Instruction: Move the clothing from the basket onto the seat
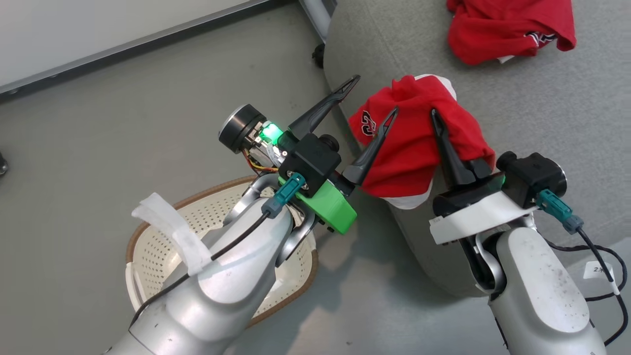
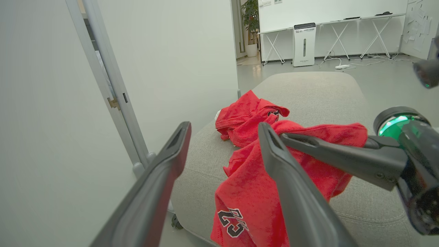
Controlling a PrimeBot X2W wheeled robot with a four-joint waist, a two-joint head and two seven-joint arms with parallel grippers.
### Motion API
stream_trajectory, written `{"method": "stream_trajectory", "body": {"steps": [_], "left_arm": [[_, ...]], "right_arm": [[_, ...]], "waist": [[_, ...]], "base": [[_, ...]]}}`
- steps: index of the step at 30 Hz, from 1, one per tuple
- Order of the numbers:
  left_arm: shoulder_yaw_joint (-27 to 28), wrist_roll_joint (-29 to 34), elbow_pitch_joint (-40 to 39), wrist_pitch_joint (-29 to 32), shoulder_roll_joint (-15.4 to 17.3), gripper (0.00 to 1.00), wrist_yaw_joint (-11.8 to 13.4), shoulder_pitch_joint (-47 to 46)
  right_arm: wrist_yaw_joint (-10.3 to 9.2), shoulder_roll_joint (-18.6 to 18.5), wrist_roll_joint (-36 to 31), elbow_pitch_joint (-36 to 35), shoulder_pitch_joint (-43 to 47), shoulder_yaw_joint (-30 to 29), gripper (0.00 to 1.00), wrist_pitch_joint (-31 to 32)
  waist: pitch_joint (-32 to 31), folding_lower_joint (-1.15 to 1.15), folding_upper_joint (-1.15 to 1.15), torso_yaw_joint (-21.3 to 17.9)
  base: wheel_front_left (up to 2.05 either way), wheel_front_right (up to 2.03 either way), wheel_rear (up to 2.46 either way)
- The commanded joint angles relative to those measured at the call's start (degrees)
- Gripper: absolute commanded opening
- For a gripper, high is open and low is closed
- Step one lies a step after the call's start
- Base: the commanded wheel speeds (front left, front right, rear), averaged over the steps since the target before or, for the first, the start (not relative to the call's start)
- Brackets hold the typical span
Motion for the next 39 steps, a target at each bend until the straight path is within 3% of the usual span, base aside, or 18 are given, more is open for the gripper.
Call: {"method": "stream_trajectory", "body": {"steps": [1, 10, 21, 29, 39], "left_arm": [[-0.08, 0.48, 0.24, -0.04, 0.15, 1.00, -0.34, 0.80], [-0.21, 1.07, 0.67, -0.04, 0.16, 1.00, -0.79, 1.59], [0.49, 1.60, 0.98, -0.04, 0.50, 1.00, -1.24, 3.20], [1.30, 2.04, 0.58, -0.04, 0.96, 1.00, -1.31, 2.87], [1.86, 3.22, 0.21, -0.04, 1.27, 1.00, -1.49, 0.45]], "right_arm": [[-0.04, -0.13, -0.44, -0.56, 1.16, -0.76, 0.00, -0.13], [-0.04, -0.12, -1.64, -2.70, 6.02, -6.25, 0.00, -0.13], [-0.04, -0.13, -1.69, -5.19, 9.58, -9.23, 0.00, -0.13], [-0.04, -0.14, -3.19, -7.49, 4.76, -10.33, 0.00, -0.14], [-0.04, -0.13, -6.10, -9.54, -8.66, -15.16, 0.00, -0.13]], "waist": [[0.14, 0.00, 0.00, -3.37], [0.24, 0.00, 0.00, -7.06], [0.10, 0.00, 0.00, -7.96], [2.14, 0.00, 0.00, -6.68], [7.96, 0.00, 0.00, -4.16]], "base": [[0.00, 0.00, 0.00], [0.00, 0.00, 0.00], [0.00, 0.00, 0.00], [0.00, 0.00, 0.00], [0.00, 0.00, 0.00]]}}
